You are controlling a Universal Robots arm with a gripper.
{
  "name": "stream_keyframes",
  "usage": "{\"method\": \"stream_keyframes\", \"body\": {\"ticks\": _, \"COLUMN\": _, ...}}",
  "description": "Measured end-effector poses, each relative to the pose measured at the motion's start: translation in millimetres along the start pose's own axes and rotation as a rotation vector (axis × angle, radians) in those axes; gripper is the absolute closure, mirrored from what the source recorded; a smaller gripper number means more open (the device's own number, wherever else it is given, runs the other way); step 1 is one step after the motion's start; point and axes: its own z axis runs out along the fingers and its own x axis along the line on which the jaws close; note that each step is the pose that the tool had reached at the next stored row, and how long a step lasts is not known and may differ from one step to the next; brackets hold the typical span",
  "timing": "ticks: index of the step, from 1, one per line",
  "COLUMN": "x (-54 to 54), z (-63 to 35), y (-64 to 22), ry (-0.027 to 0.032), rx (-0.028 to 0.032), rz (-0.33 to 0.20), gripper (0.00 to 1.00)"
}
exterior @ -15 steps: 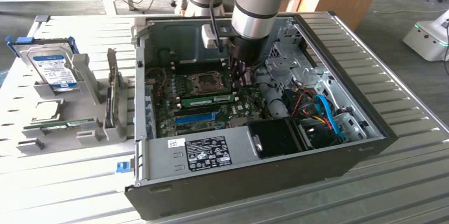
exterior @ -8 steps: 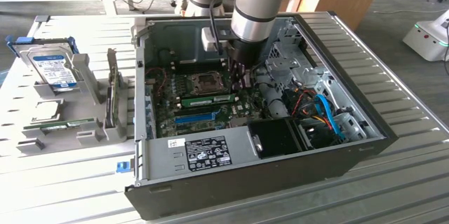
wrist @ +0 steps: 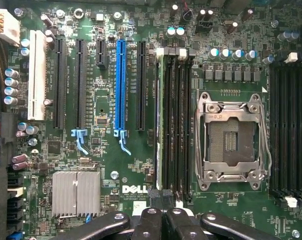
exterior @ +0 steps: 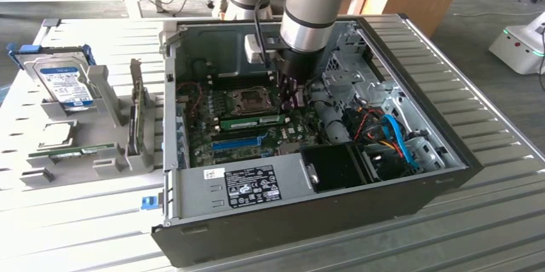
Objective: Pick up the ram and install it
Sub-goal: 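Press down the ram until it locks into place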
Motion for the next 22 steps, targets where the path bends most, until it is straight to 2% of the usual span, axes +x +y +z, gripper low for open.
{"method": "stream_keyframes", "body": {"ticks": 22, "x": 0.2, "z": 5.4, "y": -2.1, "ry": -0.0001, "rx": -0.0009, "rz": 0.000, "gripper": 0.89}}
